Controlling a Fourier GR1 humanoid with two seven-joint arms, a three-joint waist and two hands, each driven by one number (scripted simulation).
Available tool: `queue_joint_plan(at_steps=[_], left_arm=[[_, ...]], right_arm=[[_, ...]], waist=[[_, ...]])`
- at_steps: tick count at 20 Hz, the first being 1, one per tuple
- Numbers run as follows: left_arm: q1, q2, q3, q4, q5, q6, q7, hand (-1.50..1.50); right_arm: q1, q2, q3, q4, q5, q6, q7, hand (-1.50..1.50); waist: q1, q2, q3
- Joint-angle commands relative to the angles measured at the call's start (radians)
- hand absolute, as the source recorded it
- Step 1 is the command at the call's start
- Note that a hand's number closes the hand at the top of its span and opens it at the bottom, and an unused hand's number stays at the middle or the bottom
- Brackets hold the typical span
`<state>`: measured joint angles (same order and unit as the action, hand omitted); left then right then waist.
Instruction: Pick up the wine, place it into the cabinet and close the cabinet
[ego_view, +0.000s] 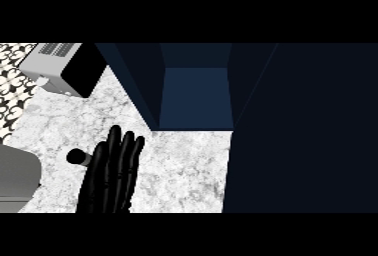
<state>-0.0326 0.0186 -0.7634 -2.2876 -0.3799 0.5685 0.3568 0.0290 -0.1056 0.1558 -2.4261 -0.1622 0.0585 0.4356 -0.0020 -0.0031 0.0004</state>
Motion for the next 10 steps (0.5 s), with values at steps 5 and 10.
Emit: queue_joint_plan(at_steps=[5, 10], left_arm=[[-0.079, -0.017, -0.076, -0.002, -0.112, 0.120, 0.126, -1.50], [-0.082, -0.016, -0.007, -0.069, -0.143, 0.116, 0.210, -1.50]], right_arm=[[-0.083, -0.002, -0.023, -0.083, -0.004, -0.034, 0.122, -1.50], [0.056, -0.029, -0.109, -0.152, -0.113, 0.031, 0.073, -1.50]], waist=[[0.001, 0.001, 0.000], [-0.007, -0.001, 0.001]])
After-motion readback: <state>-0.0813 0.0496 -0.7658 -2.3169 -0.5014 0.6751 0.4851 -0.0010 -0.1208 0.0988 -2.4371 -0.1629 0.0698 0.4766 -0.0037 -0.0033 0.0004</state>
